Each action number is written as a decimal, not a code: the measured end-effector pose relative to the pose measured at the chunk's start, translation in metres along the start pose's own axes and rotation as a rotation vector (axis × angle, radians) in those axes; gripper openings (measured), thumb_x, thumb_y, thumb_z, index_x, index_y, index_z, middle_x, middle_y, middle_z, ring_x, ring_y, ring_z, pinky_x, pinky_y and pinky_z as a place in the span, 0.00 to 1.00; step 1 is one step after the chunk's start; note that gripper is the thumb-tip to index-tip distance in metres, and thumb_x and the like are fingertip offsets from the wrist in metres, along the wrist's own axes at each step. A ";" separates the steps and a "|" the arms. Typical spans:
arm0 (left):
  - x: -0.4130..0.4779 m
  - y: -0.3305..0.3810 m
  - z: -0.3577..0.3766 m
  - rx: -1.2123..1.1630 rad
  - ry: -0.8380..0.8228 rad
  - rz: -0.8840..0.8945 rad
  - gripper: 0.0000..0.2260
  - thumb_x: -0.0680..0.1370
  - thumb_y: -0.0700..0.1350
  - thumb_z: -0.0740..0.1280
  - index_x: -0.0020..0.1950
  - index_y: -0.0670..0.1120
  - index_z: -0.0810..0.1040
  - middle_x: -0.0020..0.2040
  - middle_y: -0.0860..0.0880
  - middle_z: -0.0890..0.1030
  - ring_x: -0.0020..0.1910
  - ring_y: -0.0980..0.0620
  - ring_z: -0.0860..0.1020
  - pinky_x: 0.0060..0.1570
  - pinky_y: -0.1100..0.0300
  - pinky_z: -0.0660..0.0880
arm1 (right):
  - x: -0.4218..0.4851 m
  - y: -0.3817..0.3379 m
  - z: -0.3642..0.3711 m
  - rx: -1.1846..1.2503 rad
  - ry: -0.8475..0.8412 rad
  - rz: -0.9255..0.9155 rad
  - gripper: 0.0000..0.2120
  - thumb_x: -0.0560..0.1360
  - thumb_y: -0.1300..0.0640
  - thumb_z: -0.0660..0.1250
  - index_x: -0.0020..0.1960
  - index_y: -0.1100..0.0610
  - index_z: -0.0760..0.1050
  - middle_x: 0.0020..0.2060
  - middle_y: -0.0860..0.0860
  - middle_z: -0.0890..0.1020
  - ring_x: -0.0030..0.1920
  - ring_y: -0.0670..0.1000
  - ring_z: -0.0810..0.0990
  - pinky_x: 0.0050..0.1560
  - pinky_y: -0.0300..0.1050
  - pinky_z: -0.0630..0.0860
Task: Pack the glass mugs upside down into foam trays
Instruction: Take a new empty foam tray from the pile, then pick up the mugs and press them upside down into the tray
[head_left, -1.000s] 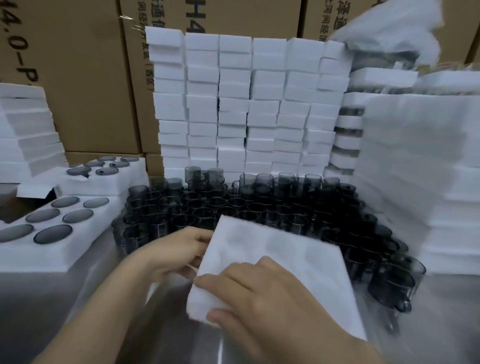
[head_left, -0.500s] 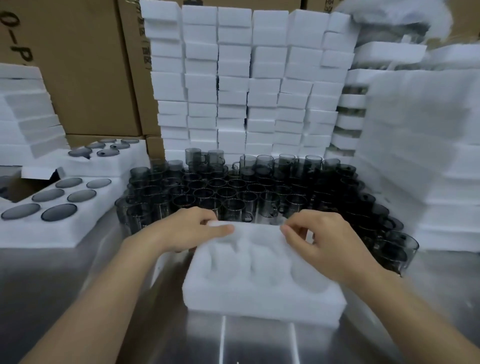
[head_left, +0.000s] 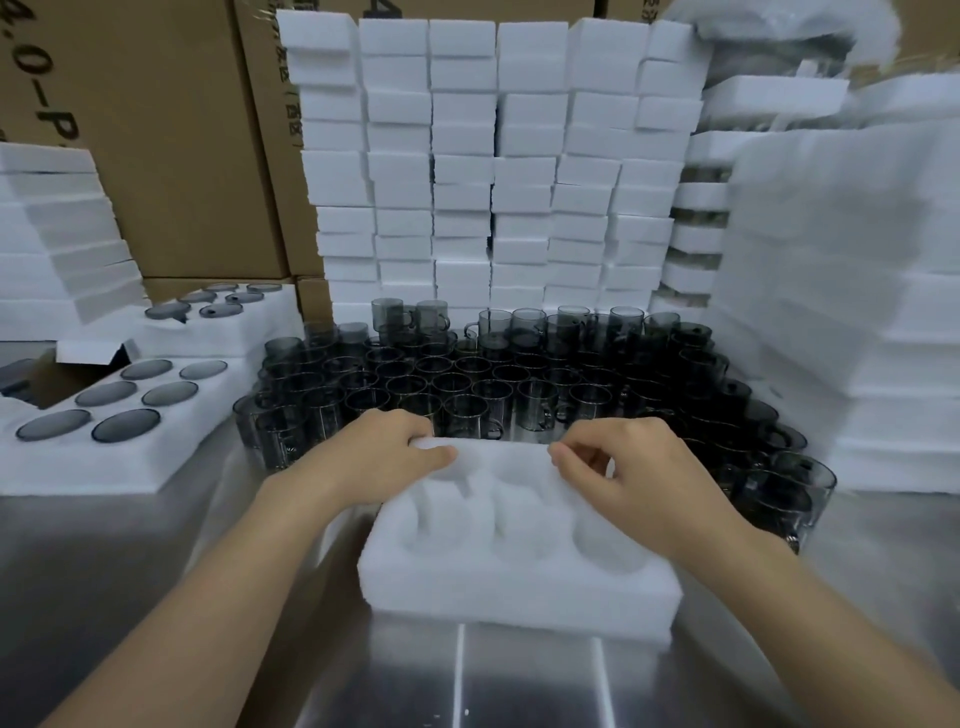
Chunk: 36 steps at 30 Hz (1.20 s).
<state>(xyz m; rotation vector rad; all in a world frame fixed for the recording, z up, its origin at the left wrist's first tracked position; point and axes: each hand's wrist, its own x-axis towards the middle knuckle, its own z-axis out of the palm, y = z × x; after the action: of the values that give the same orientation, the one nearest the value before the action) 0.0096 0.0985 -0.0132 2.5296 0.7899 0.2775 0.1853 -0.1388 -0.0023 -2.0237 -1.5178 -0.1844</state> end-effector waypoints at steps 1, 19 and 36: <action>0.000 0.000 0.000 0.010 0.000 0.001 0.21 0.83 0.62 0.67 0.40 0.47 0.73 0.36 0.50 0.77 0.33 0.51 0.72 0.37 0.55 0.68 | 0.000 -0.001 0.000 -0.003 -0.011 -0.001 0.14 0.84 0.46 0.65 0.43 0.50 0.81 0.34 0.47 0.82 0.39 0.49 0.81 0.45 0.54 0.80; 0.003 -0.003 0.001 -0.009 0.011 0.004 0.22 0.83 0.62 0.68 0.40 0.45 0.74 0.33 0.52 0.73 0.31 0.53 0.70 0.38 0.54 0.66 | 0.012 0.014 -0.029 -0.273 0.153 0.088 0.07 0.82 0.48 0.67 0.51 0.44 0.84 0.42 0.39 0.84 0.43 0.45 0.83 0.49 0.49 0.82; 0.008 -0.008 0.003 -0.052 -0.014 -0.008 0.22 0.83 0.62 0.68 0.39 0.47 0.69 0.34 0.53 0.72 0.32 0.54 0.69 0.37 0.55 0.66 | 0.013 0.070 -0.042 -0.218 -0.180 0.423 0.13 0.80 0.40 0.72 0.62 0.43 0.81 0.53 0.41 0.85 0.52 0.46 0.84 0.58 0.52 0.82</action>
<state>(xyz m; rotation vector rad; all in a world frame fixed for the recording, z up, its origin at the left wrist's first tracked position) 0.0133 0.1075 -0.0190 2.4769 0.7776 0.2741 0.2636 -0.1618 0.0111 -2.5429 -1.1719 0.0047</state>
